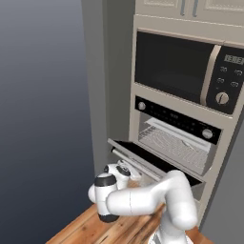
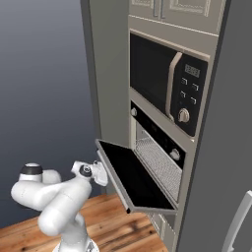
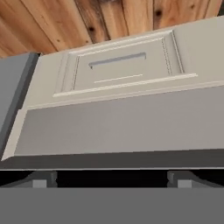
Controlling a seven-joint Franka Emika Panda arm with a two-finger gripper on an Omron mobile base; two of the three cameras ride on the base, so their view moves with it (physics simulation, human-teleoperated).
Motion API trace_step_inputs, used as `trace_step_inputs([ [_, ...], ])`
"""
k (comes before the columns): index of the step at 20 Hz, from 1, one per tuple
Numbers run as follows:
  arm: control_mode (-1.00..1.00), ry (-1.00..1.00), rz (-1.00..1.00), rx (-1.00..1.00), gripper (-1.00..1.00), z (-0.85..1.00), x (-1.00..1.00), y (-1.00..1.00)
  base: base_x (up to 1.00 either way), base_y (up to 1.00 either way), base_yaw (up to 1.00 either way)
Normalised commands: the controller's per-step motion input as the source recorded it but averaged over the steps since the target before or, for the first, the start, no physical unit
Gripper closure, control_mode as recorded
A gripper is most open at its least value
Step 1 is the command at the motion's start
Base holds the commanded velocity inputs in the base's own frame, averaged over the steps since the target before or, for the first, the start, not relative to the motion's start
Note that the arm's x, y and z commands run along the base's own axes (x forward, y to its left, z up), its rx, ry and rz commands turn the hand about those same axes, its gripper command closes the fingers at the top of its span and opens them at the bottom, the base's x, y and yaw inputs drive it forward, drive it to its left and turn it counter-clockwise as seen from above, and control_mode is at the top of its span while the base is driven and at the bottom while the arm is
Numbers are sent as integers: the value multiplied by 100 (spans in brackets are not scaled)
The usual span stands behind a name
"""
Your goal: Place the fish on the bottom rack of the oven, and slide the tray back inside. Close the oven door.
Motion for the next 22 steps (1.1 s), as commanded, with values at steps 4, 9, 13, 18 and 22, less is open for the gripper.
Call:
trace_step_inputs([
  [4,-100,-31,-14,-20,-100,59,16,-100,0,0,0],
  [9,-100,-14,-14,-10,-100,60,48,-100,0,0,0],
  [13,-100,-11,-15,-7,-100,75,52,-100,0,0,0],
  [18,-100,-8,-17,-7,-100,84,54,-100,0,0,0],
  [22,-100,-12,-16,-4,-100,72,61,-100,0,0,0],
])
